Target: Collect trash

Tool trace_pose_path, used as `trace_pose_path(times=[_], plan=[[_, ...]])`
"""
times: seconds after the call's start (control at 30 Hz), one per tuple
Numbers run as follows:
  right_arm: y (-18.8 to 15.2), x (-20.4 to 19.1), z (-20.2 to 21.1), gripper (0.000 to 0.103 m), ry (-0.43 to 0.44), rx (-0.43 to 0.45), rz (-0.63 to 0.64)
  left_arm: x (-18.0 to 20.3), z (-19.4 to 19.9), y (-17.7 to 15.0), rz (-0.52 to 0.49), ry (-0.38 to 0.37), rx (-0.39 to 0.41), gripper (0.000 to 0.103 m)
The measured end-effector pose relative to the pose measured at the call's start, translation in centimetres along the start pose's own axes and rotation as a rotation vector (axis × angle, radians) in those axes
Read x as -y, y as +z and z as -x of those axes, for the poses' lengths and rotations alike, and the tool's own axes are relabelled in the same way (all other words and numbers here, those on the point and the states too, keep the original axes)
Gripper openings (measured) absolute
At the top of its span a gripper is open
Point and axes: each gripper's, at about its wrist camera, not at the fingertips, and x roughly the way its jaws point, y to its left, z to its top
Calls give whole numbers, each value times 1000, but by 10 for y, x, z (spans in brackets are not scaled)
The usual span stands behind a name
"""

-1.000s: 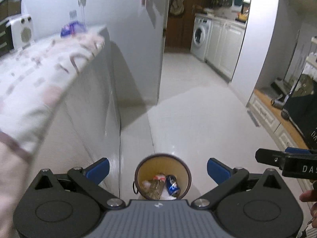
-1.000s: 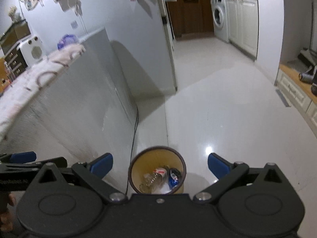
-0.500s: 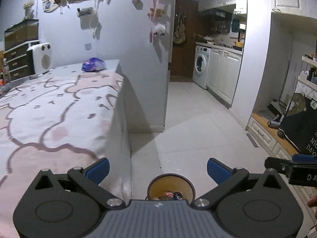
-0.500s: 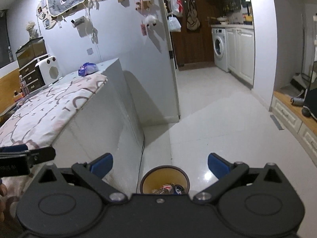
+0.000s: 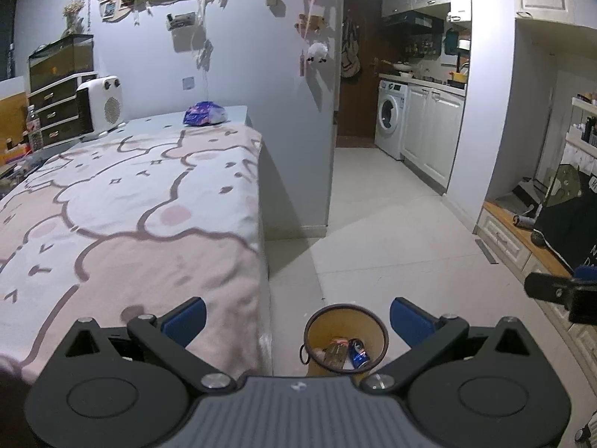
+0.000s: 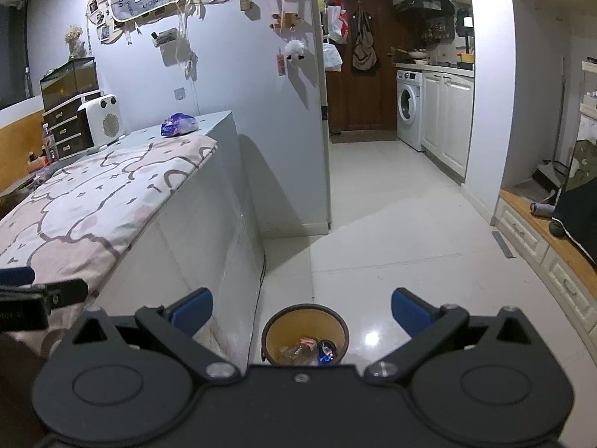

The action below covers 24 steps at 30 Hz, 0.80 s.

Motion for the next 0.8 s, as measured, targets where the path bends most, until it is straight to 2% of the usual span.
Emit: trace_pose_path(times=[0.4,0.8], plan=[[-12,-24,17,103,-20,-2,44,-20,12,-19,28,34,-25,103],[-21,-25,15,103,-57,-41,27,-24,14,-20,44,39,-25,103]])
